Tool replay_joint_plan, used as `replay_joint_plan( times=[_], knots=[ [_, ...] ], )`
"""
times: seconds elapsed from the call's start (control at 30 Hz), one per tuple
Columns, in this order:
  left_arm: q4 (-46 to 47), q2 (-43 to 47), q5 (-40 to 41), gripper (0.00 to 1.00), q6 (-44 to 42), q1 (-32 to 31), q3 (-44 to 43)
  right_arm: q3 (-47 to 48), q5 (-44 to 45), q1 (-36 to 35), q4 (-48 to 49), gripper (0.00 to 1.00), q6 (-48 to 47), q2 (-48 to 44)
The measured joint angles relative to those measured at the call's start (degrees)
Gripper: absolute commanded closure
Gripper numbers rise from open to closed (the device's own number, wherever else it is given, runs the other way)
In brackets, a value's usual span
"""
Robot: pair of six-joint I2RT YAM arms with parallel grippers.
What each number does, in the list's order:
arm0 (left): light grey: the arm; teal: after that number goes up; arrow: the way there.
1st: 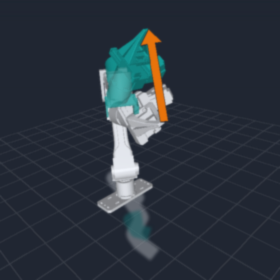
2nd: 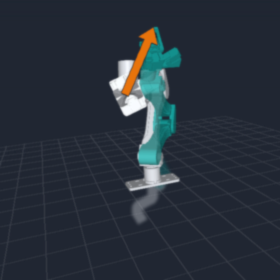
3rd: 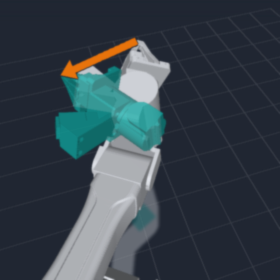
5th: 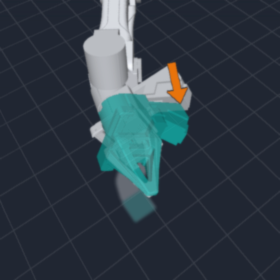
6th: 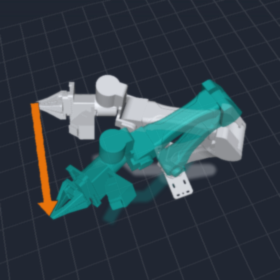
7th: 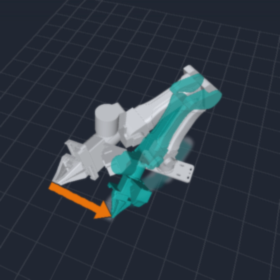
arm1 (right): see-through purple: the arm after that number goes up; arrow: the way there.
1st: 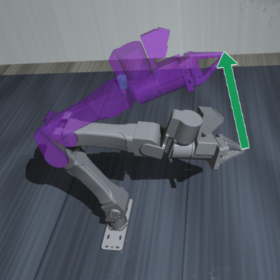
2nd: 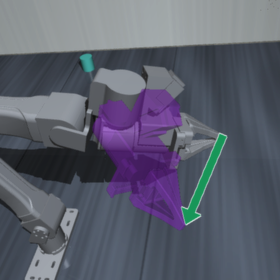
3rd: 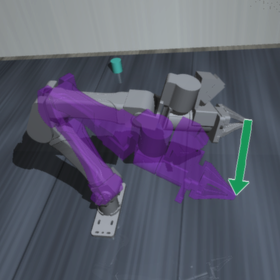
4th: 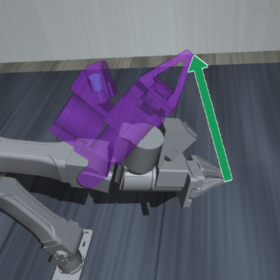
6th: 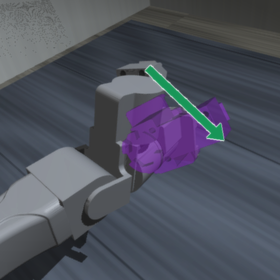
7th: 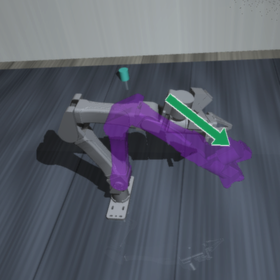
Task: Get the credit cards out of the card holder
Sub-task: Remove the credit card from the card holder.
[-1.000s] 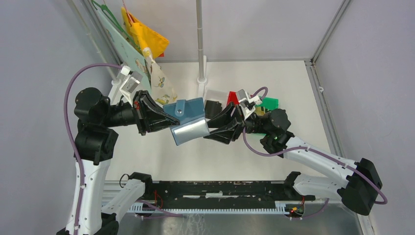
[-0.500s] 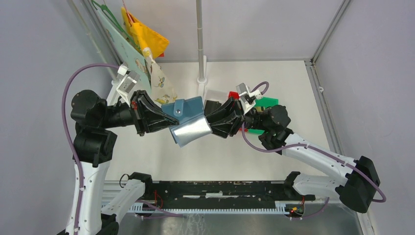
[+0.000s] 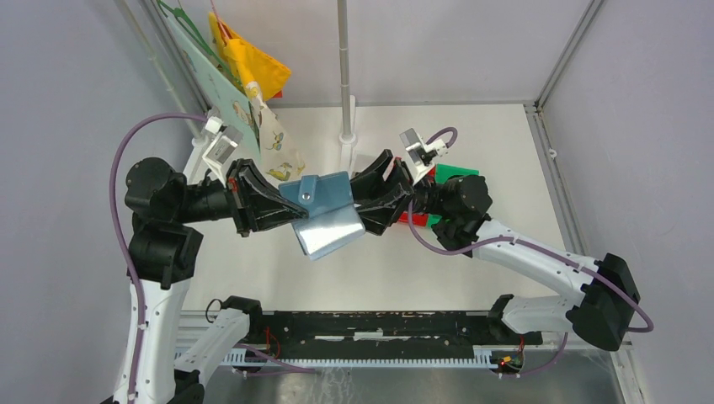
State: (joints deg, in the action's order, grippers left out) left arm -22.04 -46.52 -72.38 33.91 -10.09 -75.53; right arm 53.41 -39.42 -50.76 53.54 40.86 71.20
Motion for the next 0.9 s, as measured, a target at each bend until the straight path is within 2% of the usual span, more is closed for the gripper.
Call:
replay_joint_plan(
  times=[0.3, 0.4, 0.5, 0.57, 0.6, 0.67, 0.77, 0.8, 0.9],
  knots=[
    [0.17, 0.81, -0.20, 0.98, -0.02, 0.00, 2.03, 2.51, 0.02, -2.43, 1.88, 0.45, 2.08, 0.61],
    [0.13, 0.83, -0.17, 0.98, -0.07, 0.00, 2.80, 2.54, 0.09, -2.93, 2.99, 0.61, 3.19, 1.09],
    [-0.22, 0.83, -0.17, 0.94, -0.09, 0.00, 3.02, 2.56, 0.59, -3.63, 3.50, 0.85, 4.15, 1.90],
    [-0.26, 0.92, -0.22, 0.81, -0.11, -0.02, 3.04, 2.56, 0.94, -3.80, 3.54, 0.96, 4.46, 2.38],
    [-0.35, 1.01, -0.20, 0.66, -0.33, -0.02, 3.04, 2.56, 1.18, -3.82, 3.52, 0.99, 4.61, 2.51],
    [-0.72, 1.16, 0.20, 0.45, -1.42, -0.02, 3.04, 2.56, 1.38, -3.89, 3.02, 1.00, 4.79, 2.56],
    [-3.10, 0.96, 1.73, 0.22, -3.87, 0.00, 2.21, 2.56, 1.40, -4.09, 1.51, 1.00, 4.28, 2.38],
    [-4.35, 0.66, 2.23, 0.15, -5.01, 0.00, 1.44, 2.56, 1.38, -4.13, 0.39, 1.00, 3.91, 2.12],
    [-8.55, -0.57, 3.23, 0.11, -8.04, 0.00, -2.56, 2.56, 1.51, -3.89, -3.10, 1.00, 2.40, 0.74]
  ],
)
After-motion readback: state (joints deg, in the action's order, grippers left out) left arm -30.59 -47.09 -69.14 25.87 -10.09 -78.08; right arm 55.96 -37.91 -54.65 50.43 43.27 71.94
